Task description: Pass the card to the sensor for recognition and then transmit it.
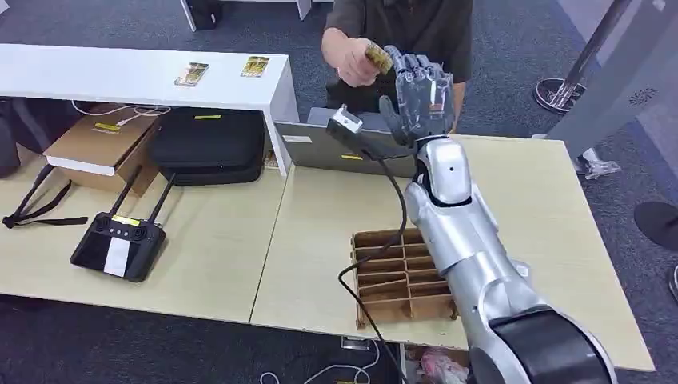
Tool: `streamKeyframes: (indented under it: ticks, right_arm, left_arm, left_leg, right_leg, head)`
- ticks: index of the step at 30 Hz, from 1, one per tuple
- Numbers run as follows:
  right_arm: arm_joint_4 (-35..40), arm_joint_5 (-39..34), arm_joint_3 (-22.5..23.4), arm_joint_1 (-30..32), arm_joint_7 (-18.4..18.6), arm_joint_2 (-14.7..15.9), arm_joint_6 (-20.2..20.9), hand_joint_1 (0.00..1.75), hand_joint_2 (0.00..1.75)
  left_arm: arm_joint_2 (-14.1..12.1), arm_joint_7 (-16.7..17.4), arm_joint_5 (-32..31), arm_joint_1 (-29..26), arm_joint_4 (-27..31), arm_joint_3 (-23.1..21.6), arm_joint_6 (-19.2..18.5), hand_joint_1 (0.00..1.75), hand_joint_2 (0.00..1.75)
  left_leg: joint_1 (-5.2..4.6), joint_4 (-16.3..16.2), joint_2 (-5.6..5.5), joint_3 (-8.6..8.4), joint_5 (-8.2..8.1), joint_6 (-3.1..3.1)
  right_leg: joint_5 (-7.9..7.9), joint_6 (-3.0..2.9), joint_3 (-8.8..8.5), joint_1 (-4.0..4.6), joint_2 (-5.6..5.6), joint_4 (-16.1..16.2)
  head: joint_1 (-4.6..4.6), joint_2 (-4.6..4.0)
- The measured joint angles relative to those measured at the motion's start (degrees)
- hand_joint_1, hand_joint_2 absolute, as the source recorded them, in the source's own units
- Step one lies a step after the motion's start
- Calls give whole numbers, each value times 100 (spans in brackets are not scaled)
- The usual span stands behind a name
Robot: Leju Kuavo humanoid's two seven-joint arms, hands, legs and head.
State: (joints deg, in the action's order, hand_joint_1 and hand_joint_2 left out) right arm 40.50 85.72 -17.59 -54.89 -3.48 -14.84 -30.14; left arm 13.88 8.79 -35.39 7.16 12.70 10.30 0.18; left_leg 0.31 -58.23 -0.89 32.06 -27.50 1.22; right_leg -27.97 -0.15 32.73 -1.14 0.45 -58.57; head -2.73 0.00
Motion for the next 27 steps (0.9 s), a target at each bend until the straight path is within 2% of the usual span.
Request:
streamKeyframes:
  ticks: [8, 13, 19, 24, 27]
  right_arm:
    - [-9, -113, 0, 27, -15, -7, 7, 0, 175]
    - [397, -221, -2, 328, 35, 41, 72, 0, 175]
    - [1844, -243, 0, 1349, 171, 402, -31, 0, 175]
    - [3229, -468, 129, 2385, 166, 772, -440, 0, 175]
    - [3802, -741, 256, 2906, 151, 920, -628, 0, 175]
  left_arm:
    - [0, -20, 0, -3, 0, -20, 37, 0, 0]
    - [0, -79, 59, -13, 0, -22, 127, 0, 0]
    - [2, -223, 201, -67, 0, -22, 321, 0, 0]
    - [0, -332, 350, -113, 0, -18, 468, 0, 0]
    - [0, -396, 447, -149, 0, 2, 550, 0, 0]
  left_leg:
    - [0, 0, 1, 2, 0, 0]
    - [0, 0, 1, 2, 0, 0]
    - [0, -1, -1, 10, -2, -1]
    - [0, -1, 0, 17, -6, -7]
    - [1, 0, 1, 19, -8, -8]
  right_leg:
    - [0, 0, 4, 0, 1, 0]
    - [0, 0, 7, 0, 1, 2]
    - [-1, 1, 11, 0, -5, 9]
    - [-1, 2, 14, 1, -6, 14]
    - [-2, 2, 16, 1, -5, 14]
  head:
    - [0, 0]
    - [0, 0]
    - [0, 0]
    - [2, 0]
    - [2, 0]
